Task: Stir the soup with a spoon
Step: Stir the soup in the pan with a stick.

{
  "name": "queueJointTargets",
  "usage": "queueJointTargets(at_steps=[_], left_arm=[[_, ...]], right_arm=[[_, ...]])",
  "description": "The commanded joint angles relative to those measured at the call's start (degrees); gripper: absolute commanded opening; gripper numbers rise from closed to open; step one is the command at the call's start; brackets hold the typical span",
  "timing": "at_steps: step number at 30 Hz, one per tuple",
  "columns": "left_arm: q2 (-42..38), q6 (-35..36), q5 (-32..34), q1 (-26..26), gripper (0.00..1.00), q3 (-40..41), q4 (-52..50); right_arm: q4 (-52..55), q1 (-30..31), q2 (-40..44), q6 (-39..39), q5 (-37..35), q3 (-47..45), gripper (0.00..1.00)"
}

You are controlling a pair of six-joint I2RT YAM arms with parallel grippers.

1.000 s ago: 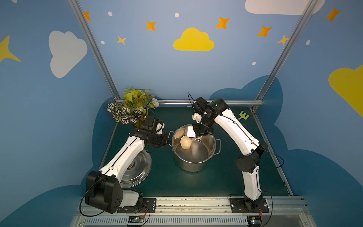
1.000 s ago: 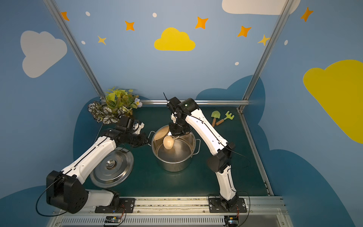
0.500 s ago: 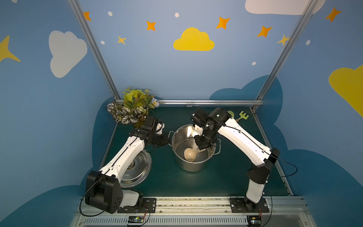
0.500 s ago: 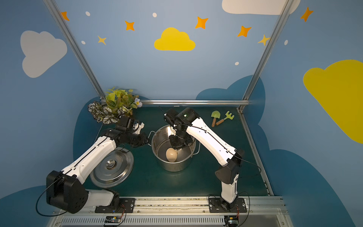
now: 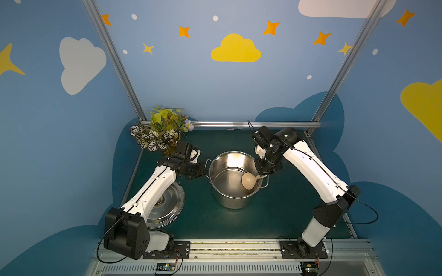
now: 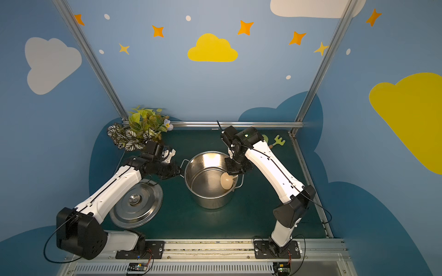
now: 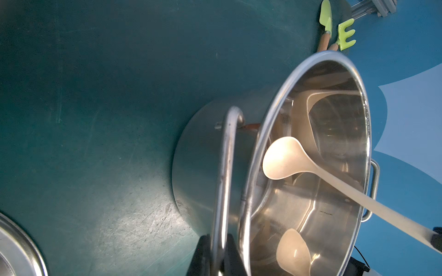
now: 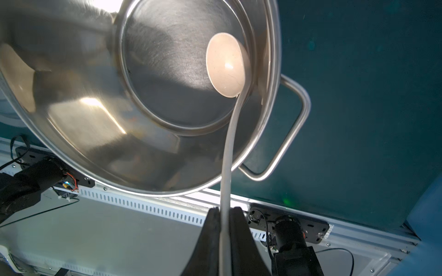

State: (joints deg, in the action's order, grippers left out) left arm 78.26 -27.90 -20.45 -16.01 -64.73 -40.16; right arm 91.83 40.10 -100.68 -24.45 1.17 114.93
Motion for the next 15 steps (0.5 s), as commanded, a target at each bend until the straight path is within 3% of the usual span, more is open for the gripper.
queueJointTargets(at_steps=[1, 15], left_arm=[[-1.42, 2.75, -0.42, 0.1, 0.03, -0.09, -0.68], [-2.17, 2.96, -0.4, 0.06, 0.03, 0.11, -1.45]], right_arm=[[9.53, -0.19, -4.19, 1.45, -0.07, 5.32, 0.0], [11.57, 5.66, -19.26, 2.82, 4.18, 25.99, 0.0]])
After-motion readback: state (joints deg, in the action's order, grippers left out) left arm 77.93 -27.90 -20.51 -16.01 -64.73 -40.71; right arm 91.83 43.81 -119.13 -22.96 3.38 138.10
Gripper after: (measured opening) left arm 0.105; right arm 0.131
